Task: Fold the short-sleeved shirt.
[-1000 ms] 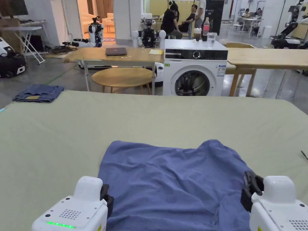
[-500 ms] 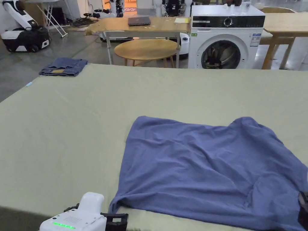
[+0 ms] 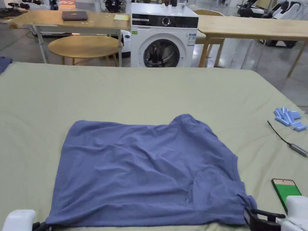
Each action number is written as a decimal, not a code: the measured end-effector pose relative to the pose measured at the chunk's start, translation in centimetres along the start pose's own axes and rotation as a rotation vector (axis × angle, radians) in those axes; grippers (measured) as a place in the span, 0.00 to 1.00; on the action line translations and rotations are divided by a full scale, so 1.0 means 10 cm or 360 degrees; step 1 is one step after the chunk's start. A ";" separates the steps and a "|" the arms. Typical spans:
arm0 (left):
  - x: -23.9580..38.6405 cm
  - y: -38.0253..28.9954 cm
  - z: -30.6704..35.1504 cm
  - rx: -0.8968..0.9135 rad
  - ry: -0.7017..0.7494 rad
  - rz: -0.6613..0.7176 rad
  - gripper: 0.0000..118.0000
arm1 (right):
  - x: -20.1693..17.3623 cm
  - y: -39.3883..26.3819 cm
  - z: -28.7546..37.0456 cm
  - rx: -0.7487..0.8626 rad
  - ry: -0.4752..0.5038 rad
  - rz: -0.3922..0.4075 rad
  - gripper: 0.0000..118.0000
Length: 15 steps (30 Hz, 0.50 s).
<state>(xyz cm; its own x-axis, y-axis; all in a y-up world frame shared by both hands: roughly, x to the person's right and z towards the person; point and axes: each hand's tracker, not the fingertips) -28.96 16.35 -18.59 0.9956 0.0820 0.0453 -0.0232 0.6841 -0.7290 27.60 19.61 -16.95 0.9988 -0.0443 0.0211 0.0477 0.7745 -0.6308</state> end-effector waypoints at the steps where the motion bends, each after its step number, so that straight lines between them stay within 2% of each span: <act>1: 0.03 0.01 0.01 -0.0003 0.0000 -0.0008 0.00 | 0.01 -0.02 -0.05 -0.0026 -0.0055 0.0052 1.00; 3: 0.03 0.02 0.00 -0.0004 0.0009 -0.0022 0.00 | 0.04 -0.01 -0.15 -0.0076 -0.0014 0.0058 0.98; 4: 0.03 0.03 0.00 -0.0008 0.0006 -0.0022 0.00 | 0.05 0.00 -0.19 -0.0085 0.0000 0.0049 0.93; 5: 0.04 0.04 0.00 -0.0009 0.0006 -0.0023 0.00 | 0.01 -0.02 -0.25 -0.0122 0.0066 0.0023 0.80; 6: 0.06 0.05 0.00 -0.0010 0.0012 -0.0029 0.00 | 0.02 -0.01 -0.29 -0.0126 0.0118 -0.0023 0.80; 7: 0.03 0.05 -0.02 -0.0015 0.0018 -0.0037 0.00 | 0.04 0.00 -0.34 -0.0146 0.0117 -0.0068 0.74; 8: 0.03 0.05 -0.02 -0.0018 0.0022 -0.0040 0.00 | 0.06 0.01 -0.40 -0.0167 0.0065 -0.0078 0.60; 9: 0.03 0.05 -0.02 -0.0021 0.0025 -0.0041 0.00 | 0.05 -0.01 -0.48 -0.0224 0.0020 -0.0092 0.33; 10: 0.03 0.06 -0.02 -0.0027 0.0024 -0.0042 0.00 | 0.09 -0.03 -0.56 -0.0284 -0.0002 -0.0120 0.20; 13: 0.02 0.07 -0.04 -0.0047 0.0040 -0.0063 0.00 | 0.20 -0.08 -0.68 -0.0366 0.0077 -0.0243 0.18; 15: 0.02 0.10 -0.01 -0.0053 0.0055 -0.0076 0.00 | 0.21 -0.08 -0.60 -0.0277 0.0051 -0.0224 0.05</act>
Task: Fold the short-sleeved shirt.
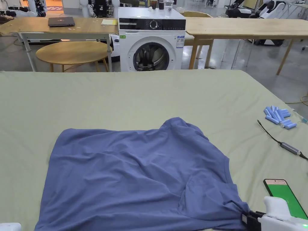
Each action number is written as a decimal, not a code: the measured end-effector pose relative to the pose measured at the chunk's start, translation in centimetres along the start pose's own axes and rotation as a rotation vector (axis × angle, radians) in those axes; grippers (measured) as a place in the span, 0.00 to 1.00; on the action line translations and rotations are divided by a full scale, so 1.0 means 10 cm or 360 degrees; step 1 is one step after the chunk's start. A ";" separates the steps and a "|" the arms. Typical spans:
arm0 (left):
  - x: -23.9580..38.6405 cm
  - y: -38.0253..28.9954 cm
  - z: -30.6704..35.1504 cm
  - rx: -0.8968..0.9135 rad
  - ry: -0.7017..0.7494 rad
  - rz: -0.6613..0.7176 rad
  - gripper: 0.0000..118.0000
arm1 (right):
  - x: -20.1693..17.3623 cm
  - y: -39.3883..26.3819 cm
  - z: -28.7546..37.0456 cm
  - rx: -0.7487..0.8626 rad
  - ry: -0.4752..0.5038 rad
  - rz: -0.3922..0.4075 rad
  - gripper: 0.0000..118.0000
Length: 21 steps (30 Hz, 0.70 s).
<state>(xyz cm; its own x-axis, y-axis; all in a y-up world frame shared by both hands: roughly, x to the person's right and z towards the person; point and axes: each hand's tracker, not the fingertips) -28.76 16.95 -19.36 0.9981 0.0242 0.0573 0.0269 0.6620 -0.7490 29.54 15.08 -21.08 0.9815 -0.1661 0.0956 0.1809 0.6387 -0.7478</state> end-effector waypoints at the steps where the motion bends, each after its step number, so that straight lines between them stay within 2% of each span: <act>1: 0.00 0.03 0.04 0.0003 0.0013 -0.0008 0.00 | -0.01 0.02 0.07 0.0042 -0.0006 0.0008 0.05; 3: 0.00 0.12 0.15 0.0018 0.0010 -0.0019 0.00 | -0.08 0.08 0.23 0.0132 0.0017 0.0026 0.04; 7: 0.03 0.52 0.37 0.0123 0.0057 -0.0096 0.00 | -0.25 0.41 0.54 0.0338 -0.0009 0.0154 0.04; 11: 0.05 1.02 0.27 0.0170 0.0076 -0.0170 0.00 | -0.39 0.92 0.56 0.0413 0.0004 0.0172 0.04; 16: 0.02 1.56 -0.41 -0.0025 0.0151 -0.0257 0.00 | -0.55 1.45 -0.05 0.0387 -0.0120 0.0292 0.04; 21: -0.06 1.85 -1.13 -0.0257 0.0123 -0.0167 0.00 | -0.61 1.70 -0.88 0.0227 -0.0237 0.0345 0.04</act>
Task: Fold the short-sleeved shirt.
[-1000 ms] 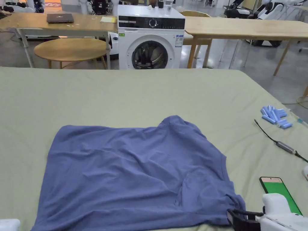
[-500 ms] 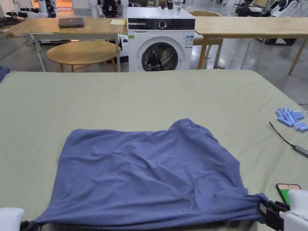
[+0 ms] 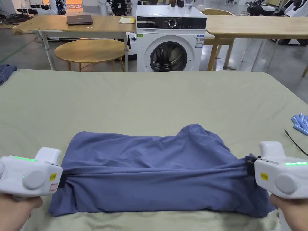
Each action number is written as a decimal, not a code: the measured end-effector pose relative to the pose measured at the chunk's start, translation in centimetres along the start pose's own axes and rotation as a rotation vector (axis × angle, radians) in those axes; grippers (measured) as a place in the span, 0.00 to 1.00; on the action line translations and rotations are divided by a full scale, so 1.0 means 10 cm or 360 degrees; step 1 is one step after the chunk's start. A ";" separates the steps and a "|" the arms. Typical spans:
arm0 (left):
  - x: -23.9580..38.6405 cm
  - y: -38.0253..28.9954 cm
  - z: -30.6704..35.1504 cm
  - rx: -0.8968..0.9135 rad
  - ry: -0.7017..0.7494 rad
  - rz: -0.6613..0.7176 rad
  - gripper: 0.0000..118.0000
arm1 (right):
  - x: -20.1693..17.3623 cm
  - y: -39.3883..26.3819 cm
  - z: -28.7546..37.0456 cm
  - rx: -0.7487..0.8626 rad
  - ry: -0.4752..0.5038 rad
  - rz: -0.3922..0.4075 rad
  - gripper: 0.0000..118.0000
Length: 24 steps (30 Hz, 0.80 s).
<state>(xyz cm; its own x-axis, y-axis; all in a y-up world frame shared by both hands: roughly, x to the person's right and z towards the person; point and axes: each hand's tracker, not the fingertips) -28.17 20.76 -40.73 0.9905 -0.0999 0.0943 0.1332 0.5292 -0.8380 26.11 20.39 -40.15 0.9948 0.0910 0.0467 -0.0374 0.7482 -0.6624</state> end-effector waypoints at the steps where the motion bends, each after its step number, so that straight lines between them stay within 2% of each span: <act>1: 0.00 0.03 -0.10 -0.0040 -0.0027 0.0024 0.00 | -0.01 -0.02 -0.13 -0.0043 -0.0012 -0.0002 0.04; 5: -0.01 0.01 -0.18 -0.0012 -0.0022 0.0101 0.01 | -0.04 -0.12 -0.28 -0.0098 -0.0007 -0.0003 0.04; 6: -0.01 -0.01 -0.12 0.0037 -0.0020 0.0136 0.16 | -0.02 -0.14 -0.23 -0.0084 0.0011 -0.0010 0.08; 7: -0.02 -0.06 -0.01 0.0111 -0.0034 0.0148 0.36 | 0.00 -0.15 -0.14 -0.0043 0.0041 -0.0033 0.23; 8: -0.01 -0.12 0.13 0.0174 -0.0041 0.0147 0.62 | 0.03 -0.16 -0.03 -0.0003 0.0077 -0.0065 0.50; 9: 0.01 -0.18 0.27 0.0250 -0.0024 0.0145 0.83 | 0.04 -0.18 0.13 0.0040 0.0108 -0.0075 0.83; 10: 0.06 -0.27 0.46 0.0377 0.0022 0.0143 0.85 | 0.03 -0.21 0.32 0.0121 0.0118 -0.0063 0.89; 15: 0.36 -0.93 1.18 0.0951 0.0080 0.0228 0.84 | -0.17 -0.58 1.20 0.0535 0.0211 -0.0060 0.88; 16: 0.46 -1.08 1.25 0.0997 0.0111 0.0228 0.84 | -0.23 -0.69 1.34 0.0606 0.0193 -0.0064 0.87; 17: 0.56 -1.23 1.31 0.1036 0.0144 0.0232 0.84 | -0.31 -0.80 1.45 0.0667 0.0155 -0.0084 0.80; 18: 0.63 -1.34 1.34 0.1039 0.0141 0.0214 0.72 | -0.34 -0.89 1.53 0.0702 0.0159 -0.0118 0.52; 19: 0.65 -1.46 1.29 0.1027 0.0140 0.0211 0.44 | -0.37 -0.97 1.61 0.0738 0.0133 -0.0165 0.20; 20: 0.71 -1.55 1.29 0.1019 0.0138 0.0206 0.08 | -0.41 -1.04 1.66 0.0740 0.0133 -0.0209 0.00; 21: 0.76 -1.62 1.25 0.0954 0.0165 0.0195 0.00 | -0.45 -1.09 1.67 0.0747 0.0075 -0.0231 0.00; 22: 0.78 -1.70 1.23 0.0908 0.0170 0.0207 0.00 | -0.45 -1.14 1.69 0.0751 0.0101 -0.0244 0.00; 24: 0.73 -1.78 1.14 0.0809 0.0014 0.0234 0.00 | -0.44 -1.18 1.70 0.0674 0.0193 -0.0279 0.00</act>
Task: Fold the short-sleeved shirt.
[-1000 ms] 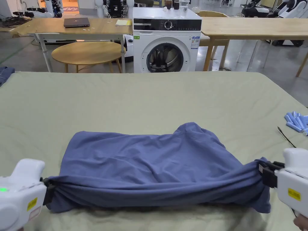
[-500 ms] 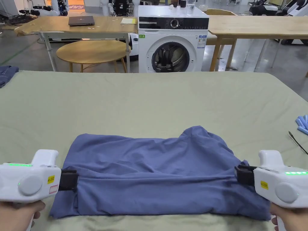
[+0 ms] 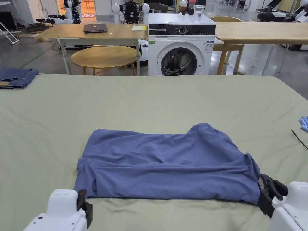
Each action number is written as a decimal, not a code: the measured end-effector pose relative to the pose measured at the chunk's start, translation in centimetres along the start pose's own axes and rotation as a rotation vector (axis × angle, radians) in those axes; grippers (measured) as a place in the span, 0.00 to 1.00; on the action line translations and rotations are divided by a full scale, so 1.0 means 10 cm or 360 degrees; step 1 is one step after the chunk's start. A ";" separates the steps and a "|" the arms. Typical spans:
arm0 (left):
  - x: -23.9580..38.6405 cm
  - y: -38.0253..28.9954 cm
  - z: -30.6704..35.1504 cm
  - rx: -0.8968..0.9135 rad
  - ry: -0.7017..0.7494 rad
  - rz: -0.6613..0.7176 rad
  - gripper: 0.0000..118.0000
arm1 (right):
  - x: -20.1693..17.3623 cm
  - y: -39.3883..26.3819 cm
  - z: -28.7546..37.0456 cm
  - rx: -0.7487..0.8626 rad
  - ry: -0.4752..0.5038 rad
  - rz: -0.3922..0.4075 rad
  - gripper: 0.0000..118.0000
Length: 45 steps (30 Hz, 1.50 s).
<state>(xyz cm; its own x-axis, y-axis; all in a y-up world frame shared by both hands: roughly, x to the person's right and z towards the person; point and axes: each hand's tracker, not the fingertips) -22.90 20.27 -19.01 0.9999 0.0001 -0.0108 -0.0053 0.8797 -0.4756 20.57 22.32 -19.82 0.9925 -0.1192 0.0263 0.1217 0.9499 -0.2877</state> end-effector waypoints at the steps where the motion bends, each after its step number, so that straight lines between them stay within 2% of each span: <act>1: -0.02 -0.04 0.00 -0.0011 0.0026 -0.0012 0.00 | -0.02 -0.02 0.01 0.0007 -0.0025 0.0025 0.00; 9: -0.50 -0.06 -0.43 -0.0255 0.0021 0.0137 0.00 | 0.11 -0.12 0.01 -0.0076 -0.0061 0.0035 0.00; 10: -0.53 -0.05 -0.52 -0.0285 0.0036 0.0118 0.12 | 0.13 -0.13 0.00 -0.0086 -0.0066 0.0038 0.00; 11: -0.52 -0.01 -0.62 -0.0329 0.0047 0.0090 0.39 | 0.14 -0.14 -0.03 -0.0099 -0.0074 0.0044 0.00; 12: -0.55 0.01 -0.73 -0.0368 0.0045 0.0085 0.81 | 0.16 -0.15 -0.05 -0.0112 -0.0081 0.0050 0.00; 13: -0.58 0.03 -0.82 -0.0351 0.0039 0.0100 0.94 | 0.17 -0.15 -0.06 -0.0125 -0.0089 0.0057 0.00; 15: -0.59 0.14 -0.99 -0.0363 0.0045 0.0125 0.94 | 0.21 -0.16 -0.11 -0.0144 -0.0101 0.0067 0.00; 20: -0.59 0.27 -1.48 -0.0499 0.0104 0.0128 0.94 | 0.34 -0.16 -0.24 -0.0199 -0.0140 0.0091 0.00; 21: -0.58 0.26 -1.58 -0.0555 0.0104 0.0116 0.90 | 0.36 -0.15 -0.25 -0.0210 -0.0156 0.0095 0.00; 22: -0.57 0.23 -1.69 -0.0658 0.0083 0.0096 0.79 | 0.39 -0.14 -0.28 -0.0220 -0.0170 0.0099 0.00; 23: -0.53 0.19 -1.76 -0.0731 0.0073 0.0049 0.55 | 0.44 -0.14 -0.31 -0.0229 -0.0185 0.0103 0.00; 24: -0.46 0.13 -1.79 -0.0745 0.0072 -0.0028 0.43 | 0.49 -0.13 -0.35 -0.0236 -0.0200 0.0105 0.00; 26: -0.34 0.13 -1.69 -0.0640 0.0084 -0.0173 0.31 | 0.58 -0.12 -0.42 -0.0258 -0.0241 0.0115 0.00; 27: -0.35 0.16 -1.64 -0.0655 0.0042 -0.0152 0.17 | 0.63 -0.11 -0.47 -0.0277 -0.0245 0.0113 0.12; 28: -0.36 0.18 -1.60 -0.0651 0.0015 -0.0110 0.08 | 0.70 -0.10 -0.55 -0.0332 -0.0225 0.0092 0.39; 29: -0.37 0.20 -1.56 -0.0621 0.0023 -0.0091 0.04 | 0.75 -0.10 -0.64 -0.0388 -0.0209 0.0069 0.73; 30: -0.37 0.22 -1.52 -0.0586 0.0032 -0.0079 0.04 | 0.79 -0.11 -0.73 -0.0433 -0.0213 0.0065 1.00; 33: -0.42 0.28 -1.42 -0.0563 -0.0026 0.0044 0.03 | 0.85 -0.18 -1.04 -0.0485 -0.0187 0.0064 1.00; 37: -0.42 0.29 -1.39 -0.0562 -0.0010 0.0015 0.03 | 0.89 -0.31 -1.41 -0.0738 -0.0140 -0.0006 1.00; 38: -0.44 0.28 -1.39 -0.0564 -0.0011 0.0034 0.03 | 0.90 -0.35 -1.47 -0.0803 -0.0110 -0.0010 0.96; 39: -0.48 0.28 -1.41 -0.0569 -0.0012 0.0046 0.03 | 0.89 -0.37 -1.50 -0.0850 -0.0091 -0.0014 0.71; 40: -0.49 0.28 -1.41 -0.0578 -0.0013 0.0054 0.03 | 0.87 -0.38 -1.50 -0.0899 -0.0035 -0.0019 0.40; 41: -0.50 0.28 -1.39 -0.0587 -0.0025 0.0067 0.03 | 0.87 -0.39 -1.46 -0.0875 0.0024 -0.0038 0.21; 43: -0.52 0.31 -1.32 -0.0574 -0.0027 0.0044 0.02 | 0.78 -0.25 -1.27 -0.0759 0.0016 0.0083 0.13; 45: -0.56 0.39 -1.18 -0.0536 -0.0040 0.0047 0.02 | 0.74 -0.07 -1.05 -0.0660 0.0044 0.0097 0.13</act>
<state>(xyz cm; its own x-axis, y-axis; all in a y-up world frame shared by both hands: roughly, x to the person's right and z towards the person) -28.66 18.14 -31.17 0.9992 0.0388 -0.0091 -0.0328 0.6726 -0.7393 27.75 17.70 -29.48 0.9965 -0.0795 -0.0270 0.0430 0.7596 -0.6489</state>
